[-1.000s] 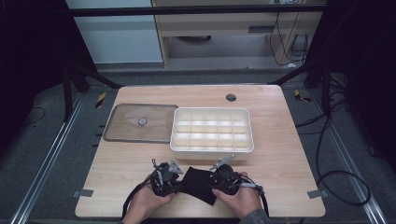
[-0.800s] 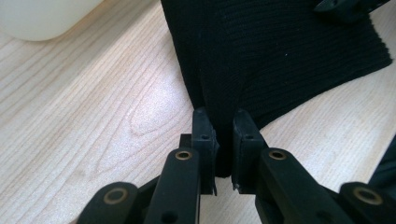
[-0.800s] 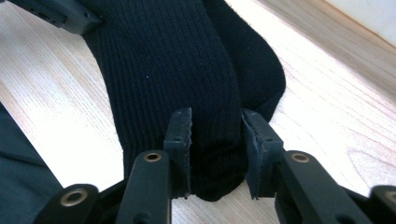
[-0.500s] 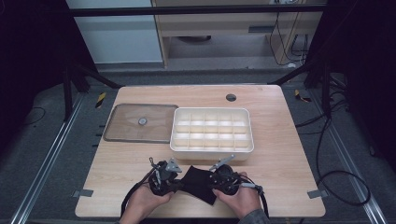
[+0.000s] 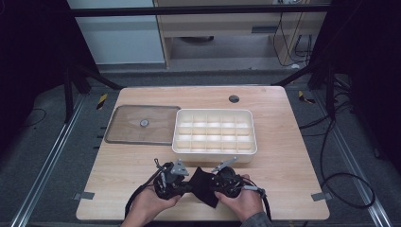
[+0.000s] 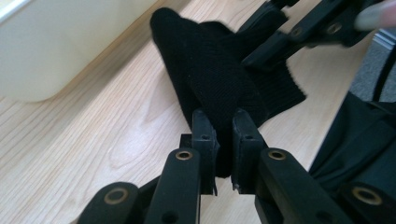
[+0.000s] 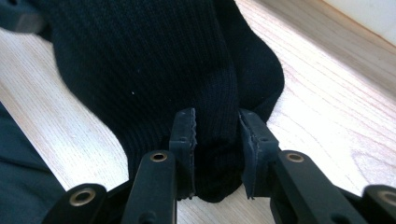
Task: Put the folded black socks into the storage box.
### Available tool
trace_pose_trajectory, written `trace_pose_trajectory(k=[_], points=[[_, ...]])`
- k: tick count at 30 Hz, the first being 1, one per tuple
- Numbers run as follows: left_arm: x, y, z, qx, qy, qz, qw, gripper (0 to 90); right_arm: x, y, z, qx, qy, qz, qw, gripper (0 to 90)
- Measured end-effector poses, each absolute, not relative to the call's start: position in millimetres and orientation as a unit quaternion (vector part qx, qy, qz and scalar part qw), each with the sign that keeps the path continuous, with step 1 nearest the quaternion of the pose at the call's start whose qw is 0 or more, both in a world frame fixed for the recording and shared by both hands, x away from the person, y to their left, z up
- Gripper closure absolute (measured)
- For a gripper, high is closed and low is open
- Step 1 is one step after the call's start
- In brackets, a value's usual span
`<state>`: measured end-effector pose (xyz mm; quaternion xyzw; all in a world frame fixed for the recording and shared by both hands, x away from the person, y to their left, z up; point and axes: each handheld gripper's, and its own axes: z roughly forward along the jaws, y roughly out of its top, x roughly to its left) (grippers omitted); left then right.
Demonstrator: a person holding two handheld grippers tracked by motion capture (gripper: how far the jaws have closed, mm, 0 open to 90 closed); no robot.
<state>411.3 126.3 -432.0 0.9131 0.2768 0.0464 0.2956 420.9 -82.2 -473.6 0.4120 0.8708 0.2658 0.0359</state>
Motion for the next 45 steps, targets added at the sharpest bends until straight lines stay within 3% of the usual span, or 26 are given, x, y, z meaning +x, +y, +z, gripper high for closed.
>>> trace_pose_trajectory(k=[45], points=[[393, 91, -428, 0.933, 0.217, 0.047, 0.285, 82.1, 425, -79, -476, 0.415, 0.859, 0.299, 0.023, 69.3]])
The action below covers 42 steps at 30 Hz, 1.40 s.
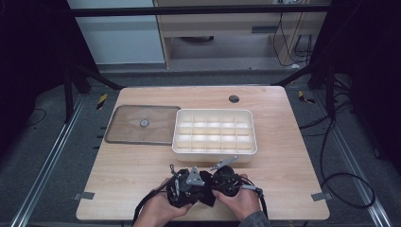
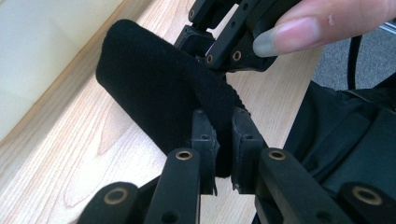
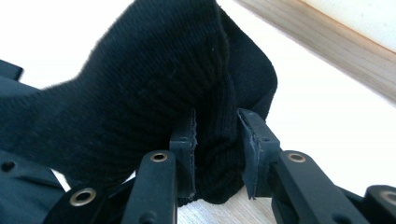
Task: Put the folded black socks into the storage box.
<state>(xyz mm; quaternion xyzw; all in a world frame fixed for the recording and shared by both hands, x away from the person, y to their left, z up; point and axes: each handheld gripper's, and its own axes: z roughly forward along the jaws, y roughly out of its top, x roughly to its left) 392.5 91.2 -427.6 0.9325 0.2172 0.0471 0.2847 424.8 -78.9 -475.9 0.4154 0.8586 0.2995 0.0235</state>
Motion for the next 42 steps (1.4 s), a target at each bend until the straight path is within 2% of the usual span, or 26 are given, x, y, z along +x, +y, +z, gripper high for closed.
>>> trace_pose_trajectory(k=[15, 24, 31, 42], points=[[393, 82, -440, 0.936, 0.210, 0.031, 0.282, 82.0, 425, -85, -476, 0.418, 0.854, 0.310, 0.023, 67.3], [393, 79, -442, 0.937, 0.210, 0.032, 0.277, 82.0, 421, -99, -469, 0.418, 0.850, 0.320, 0.034, 57.9], [395, 74, -447, 0.939, 0.211, 0.029, 0.270, 81.9, 415, -113, -461, 0.420, 0.846, 0.327, 0.044, 67.3], [402, 64, -458, 0.933, 0.224, -0.002, 0.280, 81.7, 412, -130, -462, 0.430, 0.839, 0.328, 0.051, 68.4]])
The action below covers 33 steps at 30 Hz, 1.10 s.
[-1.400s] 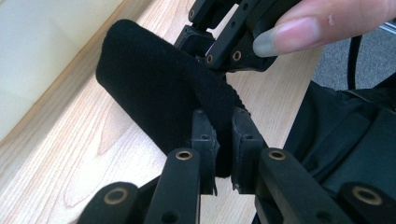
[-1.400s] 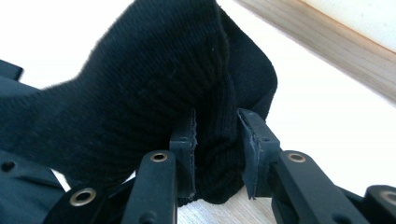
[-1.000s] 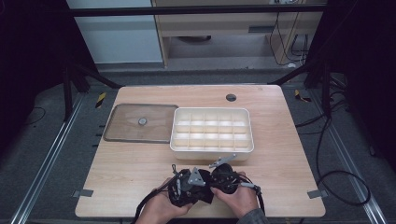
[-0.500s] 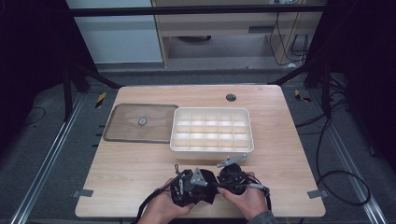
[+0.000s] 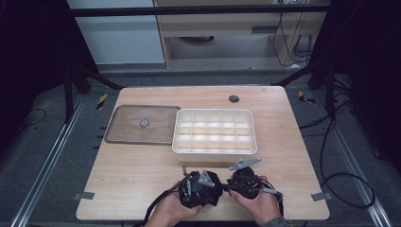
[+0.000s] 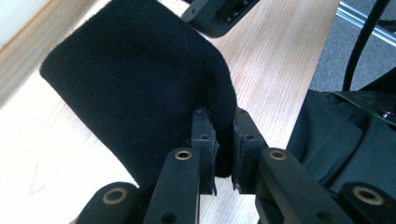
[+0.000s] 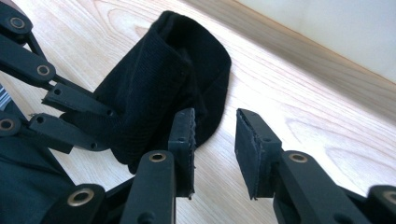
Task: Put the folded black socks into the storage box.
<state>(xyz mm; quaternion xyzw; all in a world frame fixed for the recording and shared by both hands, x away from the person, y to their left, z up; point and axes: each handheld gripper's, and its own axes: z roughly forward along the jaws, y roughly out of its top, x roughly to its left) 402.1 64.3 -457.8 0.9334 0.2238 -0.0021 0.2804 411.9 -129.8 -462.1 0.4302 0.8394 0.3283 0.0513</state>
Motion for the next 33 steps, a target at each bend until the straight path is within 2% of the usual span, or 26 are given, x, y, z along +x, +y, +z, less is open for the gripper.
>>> trace_pose_trajectory(k=[7, 33], points=[[402, 58, -460, 0.937, 0.223, 0.002, 0.267, 81.5, 411, -140, -464, 0.440, 0.835, 0.327, 0.052, 68.1], [404, 53, -464, 0.932, 0.231, -0.002, 0.279, 81.2, 408, -149, -466, 0.446, 0.831, 0.329, 0.052, 65.0]])
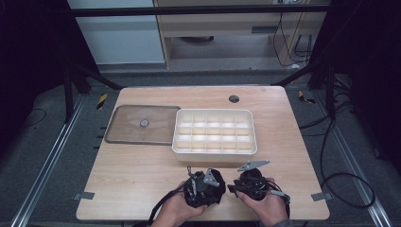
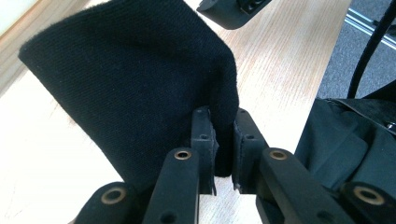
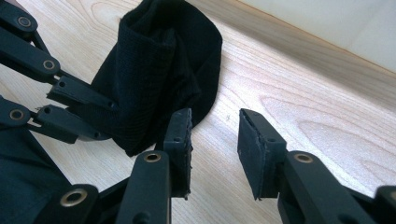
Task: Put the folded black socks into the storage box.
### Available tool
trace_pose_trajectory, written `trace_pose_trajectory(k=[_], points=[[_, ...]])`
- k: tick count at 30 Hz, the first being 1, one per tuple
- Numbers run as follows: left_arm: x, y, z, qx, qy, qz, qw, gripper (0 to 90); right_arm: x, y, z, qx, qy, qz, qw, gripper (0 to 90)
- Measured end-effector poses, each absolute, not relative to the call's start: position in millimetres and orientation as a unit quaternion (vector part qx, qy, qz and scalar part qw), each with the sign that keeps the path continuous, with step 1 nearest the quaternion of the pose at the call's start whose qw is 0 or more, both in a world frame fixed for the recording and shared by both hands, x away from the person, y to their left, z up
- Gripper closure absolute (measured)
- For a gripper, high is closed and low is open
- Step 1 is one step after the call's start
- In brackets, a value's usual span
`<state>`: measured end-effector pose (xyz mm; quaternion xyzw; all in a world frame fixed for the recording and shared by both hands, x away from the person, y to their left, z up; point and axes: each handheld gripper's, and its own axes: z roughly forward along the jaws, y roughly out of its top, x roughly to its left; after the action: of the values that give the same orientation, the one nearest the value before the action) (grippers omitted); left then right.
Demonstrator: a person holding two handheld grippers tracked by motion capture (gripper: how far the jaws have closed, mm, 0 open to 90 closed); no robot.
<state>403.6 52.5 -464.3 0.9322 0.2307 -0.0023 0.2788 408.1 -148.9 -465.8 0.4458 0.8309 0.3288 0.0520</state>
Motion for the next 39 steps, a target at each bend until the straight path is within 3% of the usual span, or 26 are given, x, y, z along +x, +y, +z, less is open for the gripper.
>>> trace_pose_trajectory(k=[11, 39], points=[[402, 51, -462, 0.930, 0.233, 0.005, 0.282, 79.2, 408, -150, -465, 0.450, 0.829, 0.329, 0.055, 58.1], [410, 49, -447, 0.914, 0.237, 0.043, 0.326, 55.5, 407, -153, -459, 0.454, 0.825, 0.334, 0.053, 52.4]])
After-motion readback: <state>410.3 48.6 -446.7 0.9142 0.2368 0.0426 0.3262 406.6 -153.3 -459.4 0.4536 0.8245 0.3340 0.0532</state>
